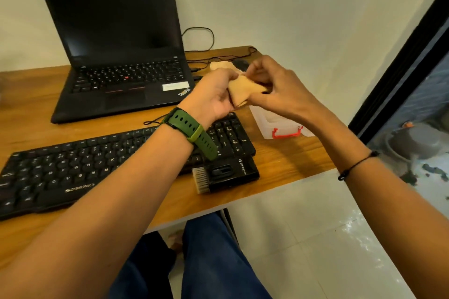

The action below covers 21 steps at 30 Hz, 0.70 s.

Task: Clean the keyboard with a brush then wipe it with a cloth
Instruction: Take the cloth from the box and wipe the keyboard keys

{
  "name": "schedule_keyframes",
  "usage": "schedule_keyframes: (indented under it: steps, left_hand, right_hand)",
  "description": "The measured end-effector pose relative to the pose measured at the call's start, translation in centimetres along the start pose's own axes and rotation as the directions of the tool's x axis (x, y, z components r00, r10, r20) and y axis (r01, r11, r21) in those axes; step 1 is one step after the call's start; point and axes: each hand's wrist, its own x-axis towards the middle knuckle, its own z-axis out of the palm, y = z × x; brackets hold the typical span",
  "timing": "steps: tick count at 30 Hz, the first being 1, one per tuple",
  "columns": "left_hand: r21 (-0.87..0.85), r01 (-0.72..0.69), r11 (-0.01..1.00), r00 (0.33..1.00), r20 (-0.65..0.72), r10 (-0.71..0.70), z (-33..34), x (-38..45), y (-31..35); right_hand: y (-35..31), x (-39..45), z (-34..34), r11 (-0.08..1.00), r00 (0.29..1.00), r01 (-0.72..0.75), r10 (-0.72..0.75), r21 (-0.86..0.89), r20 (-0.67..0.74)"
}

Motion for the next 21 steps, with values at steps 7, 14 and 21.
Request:
schedule_keyframes:
  steps: [7, 14, 21]
  left_hand:
    - [-0.100, -0.076, 0.992, 0.997, -0.016, 0.075, -4.5, -2.6, 0.8]
    - [-0.071, -0.202, 0.977, 0.978, 0.047, 0.205, -12.1, -7.7, 0.7]
    - [0.030, -0.275, 0.961, 0.810, -0.531, 0.248, -20.9, -11.0, 2.4]
  right_hand:
    - [-4.3, 0.8, 5.0, 1.000, 1.000, -0.016, 0.016, -0.019, 0.021]
    - [-8.9, 2.2, 10.3, 0.995, 0.966, 0.102, -0.096, -0.012, 0.239]
    - [-12.2, 1.9, 16.7, 0.857, 0.824, 0.488, -0.388, -0.167, 0.414]
